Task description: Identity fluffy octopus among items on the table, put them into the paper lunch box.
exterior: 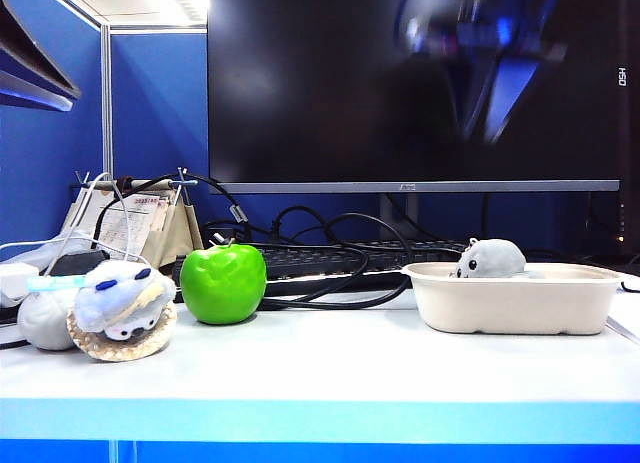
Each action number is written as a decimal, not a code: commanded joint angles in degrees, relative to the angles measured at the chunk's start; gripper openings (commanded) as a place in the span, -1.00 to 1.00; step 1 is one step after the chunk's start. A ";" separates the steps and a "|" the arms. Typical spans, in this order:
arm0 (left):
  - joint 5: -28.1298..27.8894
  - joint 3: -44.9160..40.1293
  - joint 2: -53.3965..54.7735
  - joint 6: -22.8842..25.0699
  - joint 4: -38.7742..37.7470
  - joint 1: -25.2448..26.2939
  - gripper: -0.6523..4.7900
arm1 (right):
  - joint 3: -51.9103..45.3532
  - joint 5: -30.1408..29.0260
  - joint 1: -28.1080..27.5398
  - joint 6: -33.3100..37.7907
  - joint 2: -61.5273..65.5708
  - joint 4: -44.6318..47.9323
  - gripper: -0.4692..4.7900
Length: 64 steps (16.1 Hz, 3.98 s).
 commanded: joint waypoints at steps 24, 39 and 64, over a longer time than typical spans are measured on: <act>-13.53 0.31 -0.09 9.75 36.24 0.04 -0.78 | -34.62 -4.11 0.00 9.07 -84.39 17.03 -0.83; -16.39 0.28 14.12 17.44 35.19 0.31 -0.78 | -98.57 6.47 0.20 8.96 -98.47 69.42 -0.83; -14.05 -0.66 -44.39 17.84 -21.24 -1.79 -0.78 | -101.72 10.95 0.22 8.92 -98.57 57.86 -0.83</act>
